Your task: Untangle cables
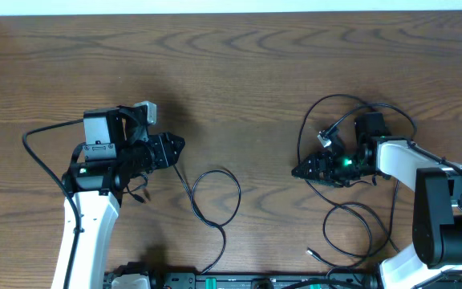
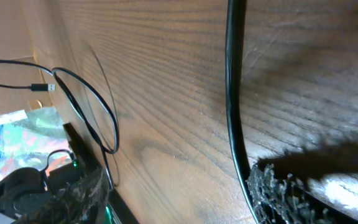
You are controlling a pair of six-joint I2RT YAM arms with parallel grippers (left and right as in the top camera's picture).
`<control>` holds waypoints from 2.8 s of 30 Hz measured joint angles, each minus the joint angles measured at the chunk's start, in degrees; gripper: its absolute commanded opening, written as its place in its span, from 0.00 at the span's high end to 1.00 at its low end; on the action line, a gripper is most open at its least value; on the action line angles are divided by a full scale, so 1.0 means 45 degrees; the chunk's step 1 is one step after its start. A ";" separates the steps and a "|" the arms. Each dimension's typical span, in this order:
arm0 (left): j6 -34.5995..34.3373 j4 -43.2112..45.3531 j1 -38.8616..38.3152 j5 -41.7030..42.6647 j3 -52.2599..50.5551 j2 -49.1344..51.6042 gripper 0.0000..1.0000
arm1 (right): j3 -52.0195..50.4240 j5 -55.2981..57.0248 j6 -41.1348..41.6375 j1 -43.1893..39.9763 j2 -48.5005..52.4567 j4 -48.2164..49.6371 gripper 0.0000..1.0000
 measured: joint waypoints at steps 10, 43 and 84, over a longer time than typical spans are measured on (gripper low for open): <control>0.0000 -0.0005 0.0000 0.0000 0.0000 0.0000 0.54 | -0.0384 0.0821 0.1069 0.1093 0.0447 0.5090 0.92; 0.0000 -0.0029 0.0000 0.0000 0.0000 0.0005 0.54 | 0.1515 0.7359 0.2846 0.2127 -0.9107 -0.7155 0.63; 0.0000 -0.0097 0.0000 0.0000 0.0000 0.0024 0.54 | -0.5445 1.5528 1.2638 0.3740 -0.9719 -0.2594 0.05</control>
